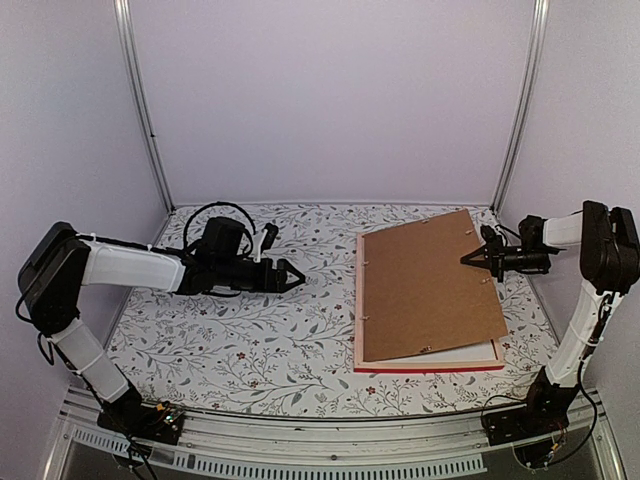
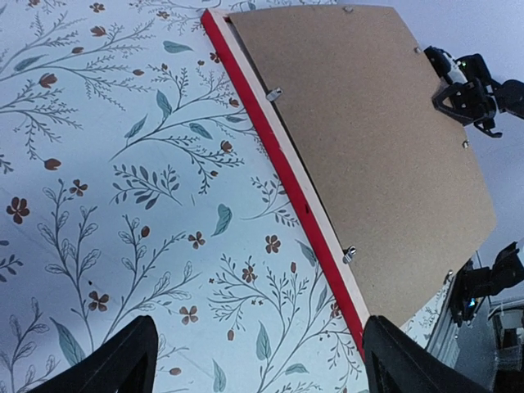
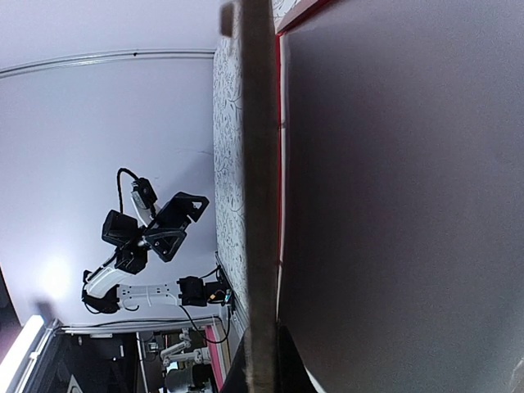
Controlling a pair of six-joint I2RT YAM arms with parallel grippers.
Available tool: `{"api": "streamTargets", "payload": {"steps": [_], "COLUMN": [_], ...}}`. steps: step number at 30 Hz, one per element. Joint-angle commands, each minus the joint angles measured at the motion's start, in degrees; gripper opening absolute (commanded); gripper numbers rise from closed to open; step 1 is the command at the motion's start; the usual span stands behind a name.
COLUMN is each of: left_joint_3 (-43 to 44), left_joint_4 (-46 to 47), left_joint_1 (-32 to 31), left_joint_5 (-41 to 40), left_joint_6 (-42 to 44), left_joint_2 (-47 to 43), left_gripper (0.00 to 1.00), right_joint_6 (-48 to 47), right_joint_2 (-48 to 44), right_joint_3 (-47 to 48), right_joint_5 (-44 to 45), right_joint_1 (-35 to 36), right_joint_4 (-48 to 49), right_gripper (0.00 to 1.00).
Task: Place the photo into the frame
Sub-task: Place the backboard next to the photo.
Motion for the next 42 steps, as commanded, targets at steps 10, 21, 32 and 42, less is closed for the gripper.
{"api": "streamTargets", "payload": {"steps": [10,21,32,42], "left_joint_3": [-0.5,-0.2,-0.2,-0.2], "left_joint_4": [0.7,0.4,0.0,-0.2], "left_joint_1": [-0.7,-0.7,-0.7,-0.7], "left_joint_5": [-0.7,-0.9,-1.0,-1.1], "left_joint_6": [0.4,0.3,0.3,0.1], "left_joint_2": [-0.1,0.0,0.0,-0.1], "left_gripper": [0.89,0.89,0.89,0.89], "right_joint_6": [2.2,2.6,2.5,2.2], "right_joint_2": [2.0,2.1,1.2,0.6], "right_joint_3": [0.5,0.0,-0.4,-0.1], "right_joint_5": [-4.1,-1.0,0.9,2.1], "right_joint_1": [1.7,2.1,2.1,2.4], "right_joint_4": [2.8,2.6,2.1,1.1], "right_gripper": [0.0,0.0,0.07,0.04]}}
